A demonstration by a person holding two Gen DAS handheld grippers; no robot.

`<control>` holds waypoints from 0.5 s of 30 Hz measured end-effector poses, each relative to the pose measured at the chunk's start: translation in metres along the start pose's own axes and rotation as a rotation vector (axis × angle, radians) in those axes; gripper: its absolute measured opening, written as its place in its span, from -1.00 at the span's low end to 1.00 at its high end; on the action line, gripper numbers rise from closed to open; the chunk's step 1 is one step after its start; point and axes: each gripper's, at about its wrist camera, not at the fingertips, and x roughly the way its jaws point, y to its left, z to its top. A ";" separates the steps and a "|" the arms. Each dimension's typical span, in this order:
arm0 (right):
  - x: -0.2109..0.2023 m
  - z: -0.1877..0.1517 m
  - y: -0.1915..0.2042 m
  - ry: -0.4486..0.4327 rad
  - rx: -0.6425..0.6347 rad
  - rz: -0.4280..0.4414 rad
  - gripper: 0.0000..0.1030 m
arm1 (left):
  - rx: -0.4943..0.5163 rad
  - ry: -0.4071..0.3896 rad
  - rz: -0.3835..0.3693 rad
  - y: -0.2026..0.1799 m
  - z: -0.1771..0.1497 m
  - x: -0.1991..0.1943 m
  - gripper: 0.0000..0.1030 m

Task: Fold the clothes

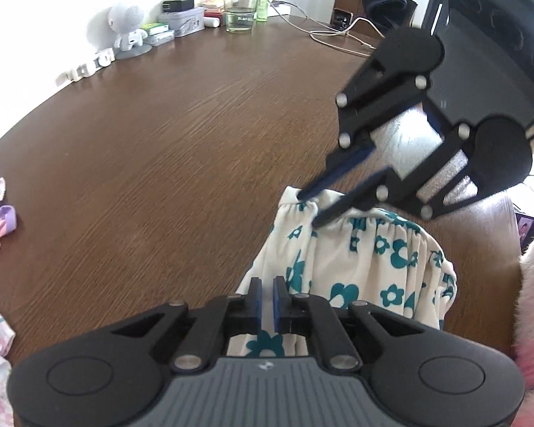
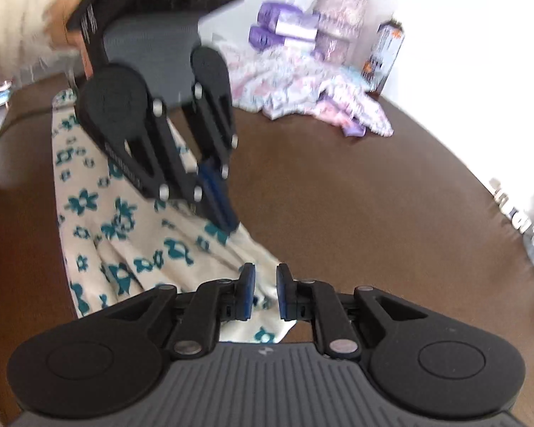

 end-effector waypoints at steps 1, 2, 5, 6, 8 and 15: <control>0.004 -0.001 0.003 0.014 0.001 -0.001 -0.77 | -0.001 0.002 0.013 -0.001 -0.001 -0.002 -0.89; 0.006 -0.002 0.005 0.019 0.002 -0.003 -0.77 | -0.006 0.000 0.025 -0.001 -0.003 -0.005 -0.89; 0.007 -0.006 0.012 0.021 -0.019 -0.023 -0.77 | -0.034 -0.022 0.053 0.002 -0.006 -0.015 -0.84; 0.008 -0.006 0.014 0.021 -0.029 -0.031 -0.78 | -0.043 -0.029 0.063 0.003 -0.007 -0.018 -0.84; 0.008 -0.007 0.016 0.021 -0.031 -0.039 -0.78 | -0.067 -0.053 0.068 0.005 -0.007 -0.024 -0.84; 0.008 -0.008 0.021 0.023 -0.014 -0.065 -0.78 | -0.070 -0.083 -0.054 -0.006 0.011 -0.014 -0.72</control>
